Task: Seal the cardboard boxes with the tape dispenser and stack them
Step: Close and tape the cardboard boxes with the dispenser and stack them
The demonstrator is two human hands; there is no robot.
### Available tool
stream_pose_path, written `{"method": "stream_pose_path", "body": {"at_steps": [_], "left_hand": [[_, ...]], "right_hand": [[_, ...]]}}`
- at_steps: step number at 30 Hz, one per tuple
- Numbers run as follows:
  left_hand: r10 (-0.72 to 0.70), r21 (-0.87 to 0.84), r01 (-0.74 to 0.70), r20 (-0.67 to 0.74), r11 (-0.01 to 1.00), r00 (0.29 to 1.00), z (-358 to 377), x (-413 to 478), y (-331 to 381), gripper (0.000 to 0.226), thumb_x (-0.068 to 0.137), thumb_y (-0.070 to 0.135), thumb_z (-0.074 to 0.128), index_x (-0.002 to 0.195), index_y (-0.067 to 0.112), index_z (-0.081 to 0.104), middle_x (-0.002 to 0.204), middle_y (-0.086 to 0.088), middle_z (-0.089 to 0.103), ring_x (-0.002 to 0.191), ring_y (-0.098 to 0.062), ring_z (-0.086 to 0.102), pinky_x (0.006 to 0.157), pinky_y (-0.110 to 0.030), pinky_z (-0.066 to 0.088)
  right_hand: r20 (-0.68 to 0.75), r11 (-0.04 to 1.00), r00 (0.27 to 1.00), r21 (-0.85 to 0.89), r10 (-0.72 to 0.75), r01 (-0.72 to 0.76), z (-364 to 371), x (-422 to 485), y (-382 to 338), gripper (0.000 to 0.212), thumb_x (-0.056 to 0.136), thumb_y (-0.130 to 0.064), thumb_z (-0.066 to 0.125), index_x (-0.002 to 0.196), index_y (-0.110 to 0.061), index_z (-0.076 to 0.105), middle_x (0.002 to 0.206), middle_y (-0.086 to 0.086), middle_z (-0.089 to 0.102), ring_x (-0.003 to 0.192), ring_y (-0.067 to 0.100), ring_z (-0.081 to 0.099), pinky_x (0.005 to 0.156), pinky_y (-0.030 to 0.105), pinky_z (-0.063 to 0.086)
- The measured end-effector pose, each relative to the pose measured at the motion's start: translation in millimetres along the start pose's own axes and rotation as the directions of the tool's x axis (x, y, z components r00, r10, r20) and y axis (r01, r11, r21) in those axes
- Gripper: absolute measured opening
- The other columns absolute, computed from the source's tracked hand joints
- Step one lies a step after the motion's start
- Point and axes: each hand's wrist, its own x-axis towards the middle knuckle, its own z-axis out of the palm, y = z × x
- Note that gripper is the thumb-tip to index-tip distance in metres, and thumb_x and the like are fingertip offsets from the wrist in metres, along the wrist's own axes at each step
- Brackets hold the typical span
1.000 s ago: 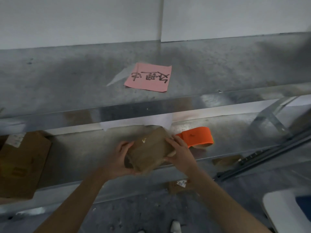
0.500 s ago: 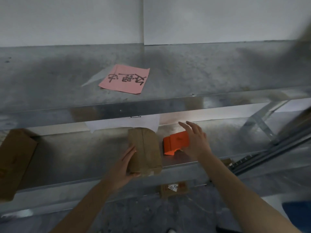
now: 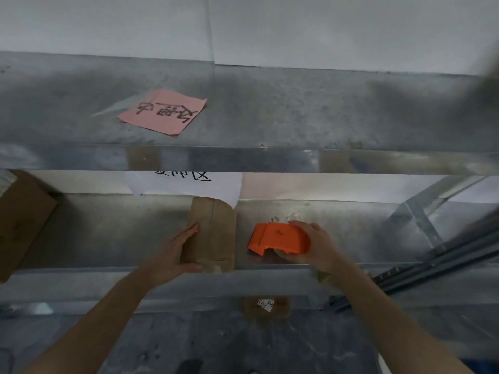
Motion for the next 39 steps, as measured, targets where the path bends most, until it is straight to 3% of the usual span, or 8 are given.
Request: {"method": "stream_pose_path", "body": {"at_steps": [4, 10, 14, 16, 21, 26, 34, 39], "left_hand": [[-0.064, -0.126, 0.06, -0.026, 0.99, 0.998, 6.5, -0.1, 6.0, 0.094, 0.066, 0.032, 0.082, 0.143, 0.039, 0.029, 0.154, 0.023, 0.018, 0.139, -0.005, 0.028, 0.104, -0.009, 0.033], [-0.114, -0.017, 0.115, 0.042, 0.993, 0.993, 7.2, 0.0, 27.4, 0.095, 0.071, 0.05, 0.076, 0.149, 0.031, 0.024, 0.151, 0.021, 0.016, 0.136, -0.002, 0.02, 0.115, -0.029, 0.021], [0.054, 0.103, -0.014, -0.4, 0.995, 0.915, 11.9, -15.1, 63.6, 0.053, 0.091, 0.064, 0.039, 0.124, 0.026, 0.056, 0.125, 0.007, 0.054, 0.117, -0.011, 0.047, 0.098, -0.029, 0.04], [-0.118, -0.291, -0.042, -0.509, 0.956, 0.853, 25.2, -23.1, 96.5, 0.044, 0.094, 0.056, 0.04, 0.107, 0.021, 0.063, 0.104, 0.003, 0.065, 0.102, -0.014, 0.059, 0.081, -0.02, 0.045], [-0.297, -0.877, 0.322, 0.221, 0.356, 0.929, 29.6, -35.3, 124.6, 0.078, 0.089, 0.071, 0.022, 0.126, 0.012, 0.058, 0.124, -0.019, 0.062, 0.114, -0.033, 0.06, 0.095, -0.042, 0.047], [-0.237, -0.897, 0.384, 0.333, 0.219, 0.913, 1.0, -66.2, 121.7, 0.073, 0.093, 0.064, 0.025, 0.127, 0.009, 0.058, 0.124, -0.021, 0.062, 0.111, -0.032, 0.063, 0.087, -0.04, 0.056], [-0.309, -0.888, 0.319, 0.218, 0.33, 0.926, -9.4, -91.9, 111.3, 0.025, 0.098, 0.015, 0.045, 0.105, 0.008, 0.067, 0.097, -0.013, 0.073, 0.09, -0.023, 0.071, 0.076, -0.033, 0.059], [-0.333, -0.713, 0.19, -0.065, 0.675, 0.941, 0.0, -91.9, 94.4, 0.012, 0.086, 0.012, 0.063, 0.094, 0.01, 0.071, 0.084, -0.003, 0.073, 0.085, -0.017, 0.067, 0.068, -0.021, 0.054]], "right_hand": [[-0.053, 0.998, 0.996, -0.011, 0.067, -0.068, -22.0, -18.2, 28.3, 0.091, 0.062, -0.058, 0.083, 0.139, -0.037, 0.038, 0.13, 0.0, 0.046, 0.118, 0.023, 0.048, 0.101, 0.038, 0.039], [-0.129, 0.999, 0.991, -0.026, -0.033, 0.03, -44.6, -46.4, 26.8, 0.091, 0.063, -0.048, 0.086, 0.139, -0.034, 0.038, 0.122, -0.006, 0.041, 0.112, 0.021, 0.05, 0.094, 0.032, 0.041], [-0.144, 0.983, 0.974, 0.013, -0.177, 0.181, -54.1, -65.3, -13.2, 0.091, 0.062, -0.056, 0.085, 0.136, -0.045, 0.034, 0.129, -0.011, 0.042, 0.111, 0.01, 0.047, 0.094, 0.027, 0.042], [-0.126, 0.965, 0.959, 0.033, -0.253, 0.259, -57.5, -73.4, -41.1, 0.09, 0.062, -0.055, 0.085, 0.137, -0.045, 0.034, 0.131, -0.014, 0.041, 0.113, 0.005, 0.045, 0.093, 0.02, 0.039], [-0.118, 0.903, 0.907, 0.105, -0.405, 0.417, -47.8, -86.9, -96.7, 0.089, 0.063, -0.046, 0.087, 0.139, -0.036, 0.041, 0.13, -0.013, 0.045, 0.116, 0.0, 0.045, 0.091, 0.012, 0.043], [-0.11, 0.888, 0.896, 0.124, -0.43, 0.442, -26.8, -94.2, -121.6, 0.087, 0.064, -0.047, 0.087, 0.137, -0.042, 0.04, 0.129, -0.012, 0.047, 0.116, -0.007, 0.042, 0.085, 0.003, 0.04], [-0.106, 0.877, 0.892, 0.163, -0.439, 0.451, -2.3, -100.7, -137.7, 0.084, 0.064, -0.051, 0.085, 0.135, -0.047, 0.04, 0.127, -0.015, 0.048, 0.115, -0.001, 0.046, 0.093, 0.016, 0.043], [-0.118, 0.88, 0.896, 0.173, -0.428, 0.443, 5.6, -100.7, -137.5, 0.084, 0.063, -0.053, 0.085, 0.134, -0.049, 0.041, 0.128, -0.016, 0.049, 0.115, 0.0, 0.047, 0.094, 0.022, 0.045]]}}
